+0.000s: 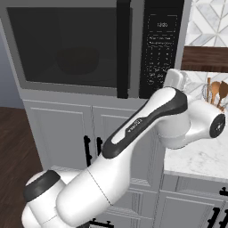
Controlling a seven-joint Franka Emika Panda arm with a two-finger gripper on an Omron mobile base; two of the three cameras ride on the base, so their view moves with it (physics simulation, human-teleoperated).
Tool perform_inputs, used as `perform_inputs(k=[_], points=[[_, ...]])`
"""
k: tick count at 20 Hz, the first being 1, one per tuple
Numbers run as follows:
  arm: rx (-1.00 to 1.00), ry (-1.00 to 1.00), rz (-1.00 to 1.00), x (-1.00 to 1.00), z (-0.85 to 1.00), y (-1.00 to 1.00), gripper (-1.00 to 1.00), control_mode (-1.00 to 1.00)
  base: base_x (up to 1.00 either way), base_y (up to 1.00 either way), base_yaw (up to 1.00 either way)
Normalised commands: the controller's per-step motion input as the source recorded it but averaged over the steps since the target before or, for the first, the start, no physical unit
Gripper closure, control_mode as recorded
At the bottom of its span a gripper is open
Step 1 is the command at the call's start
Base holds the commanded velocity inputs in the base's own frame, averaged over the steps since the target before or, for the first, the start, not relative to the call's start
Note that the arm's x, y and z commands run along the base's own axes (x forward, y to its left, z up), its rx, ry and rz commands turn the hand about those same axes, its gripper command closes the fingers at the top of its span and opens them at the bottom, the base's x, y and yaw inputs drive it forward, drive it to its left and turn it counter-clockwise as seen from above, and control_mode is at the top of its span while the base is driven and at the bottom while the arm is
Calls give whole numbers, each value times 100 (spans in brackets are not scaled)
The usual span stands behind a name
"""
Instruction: Open the microwave, place the bowl with waffle inside the microwave, then close the microwave door and turn it on.
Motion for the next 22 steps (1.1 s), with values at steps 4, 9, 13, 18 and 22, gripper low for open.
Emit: perform_inputs(k=[4,9,13,18,22], points=[[-24,-24,-22,33,-1,0,100,-100,0,0,0],[-23,-29,-16,38,-7,0,100,-100,0,0,0],[-12,-13,-8,11,-1,0,100,-100,0,0,0],[0,0,-1,11,0,-2,100,-100,0,0,0],[0,0,0,33,0,-4,100,-100,0,0,0]])
